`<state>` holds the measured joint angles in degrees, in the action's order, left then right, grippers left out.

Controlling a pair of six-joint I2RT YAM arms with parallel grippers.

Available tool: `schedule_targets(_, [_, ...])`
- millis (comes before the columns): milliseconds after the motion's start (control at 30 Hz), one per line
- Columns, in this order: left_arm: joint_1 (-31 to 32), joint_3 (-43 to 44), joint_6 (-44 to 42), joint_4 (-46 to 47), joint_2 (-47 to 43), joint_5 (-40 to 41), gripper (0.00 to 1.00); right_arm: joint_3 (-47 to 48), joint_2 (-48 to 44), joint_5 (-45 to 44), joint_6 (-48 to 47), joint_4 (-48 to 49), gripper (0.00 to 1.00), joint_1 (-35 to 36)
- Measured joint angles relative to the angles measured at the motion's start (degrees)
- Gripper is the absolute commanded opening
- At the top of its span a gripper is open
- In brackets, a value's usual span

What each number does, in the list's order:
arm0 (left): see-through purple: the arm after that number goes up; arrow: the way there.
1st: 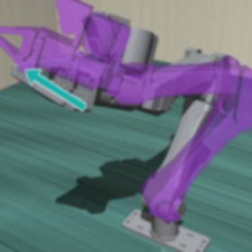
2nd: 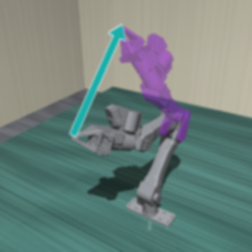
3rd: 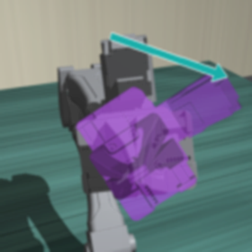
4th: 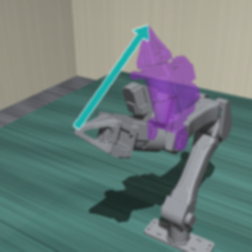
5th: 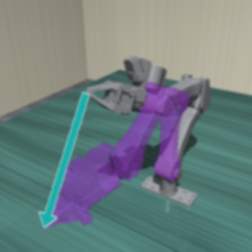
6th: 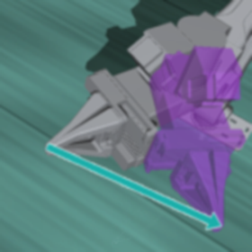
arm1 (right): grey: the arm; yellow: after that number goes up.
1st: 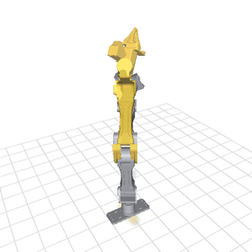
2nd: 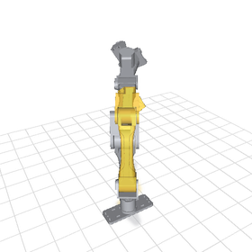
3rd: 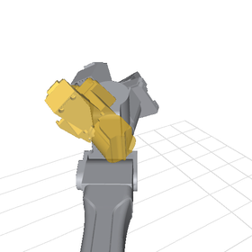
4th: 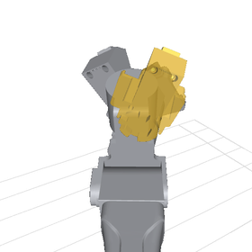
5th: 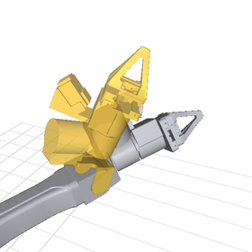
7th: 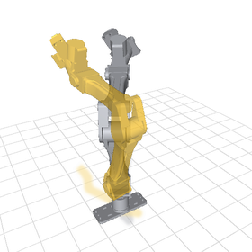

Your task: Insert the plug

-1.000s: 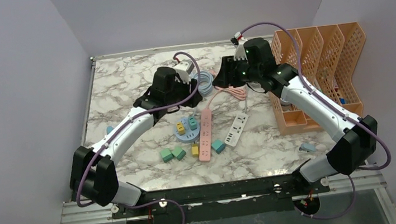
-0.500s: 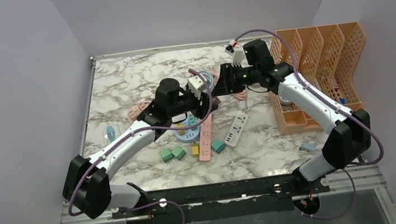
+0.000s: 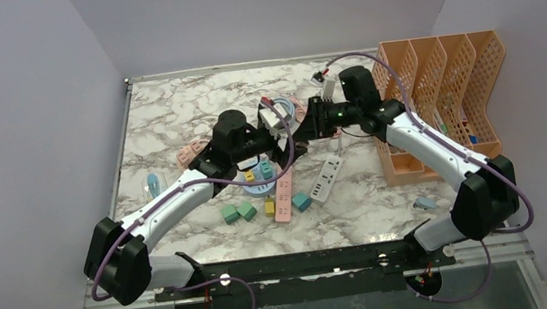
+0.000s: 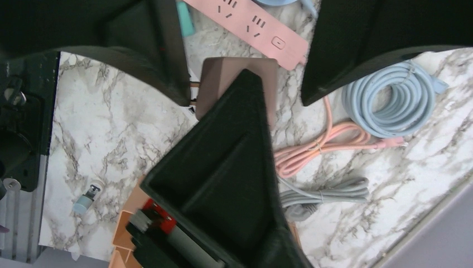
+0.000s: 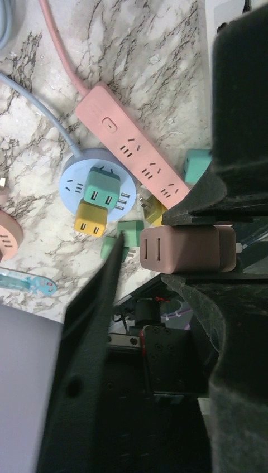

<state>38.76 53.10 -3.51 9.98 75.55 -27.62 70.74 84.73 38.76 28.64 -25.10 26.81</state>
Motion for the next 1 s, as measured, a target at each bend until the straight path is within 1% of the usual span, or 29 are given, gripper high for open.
schedule_targets(67, [0.0, -0.1, 1.6, 1.2, -0.8, 0.7, 0.99, -3.0, -2.4, -0.5, 1.2, 3.2, 0.07, 0.0])
schedule_targets(233, [0.0, -0.2, 9.6, 4.4, -3.2, 3.3, 0.99, -8.3, -8.7, -3.0, 4.3, 13.8, 0.08, 0.0])
schedule_targets(300, [0.0, -0.2, 13.7, 5.2, -3.9, 4.6, 0.99, -8.6, -10.5, -4.3, 5.2, 17.5, 0.08, 0.0])
schedule_targets(433, [0.0, -0.2, 24.9, 6.7, -5.3, 8.0, 0.99, -8.3, -13.7, -6.6, 6.3, 24.0, 0.08, 0.0])
schedule_targets(533, [0.0, -0.1, 32.6, 8.5, -6.4, 9.1, 0.98, -7.3, -15.0, -7.1, 7.4, 27.0, 0.08, 0.0])
schedule_targets(600, [0.0, 0.7, 37.9, 9.6, -7.1, 9.1, 0.95, -6.2, -15.5, -6.8, 8.3, 28.7, 0.08, 0.0])
schedule_targets(800, [0.0, 6.5, 49.2, 14.6, -7.3, 6.2, 0.79, -1.5, -16.3, -3.9, 10.8, 33.6, 0.08, 0.0])
schedule_targets(1000, [0.0, 8.0, 56.9, 19.7, -7.3, 4.3, 0.59, 0.1, -16.6, 0.9, 14.6, 38.8, 0.09, 0.0])
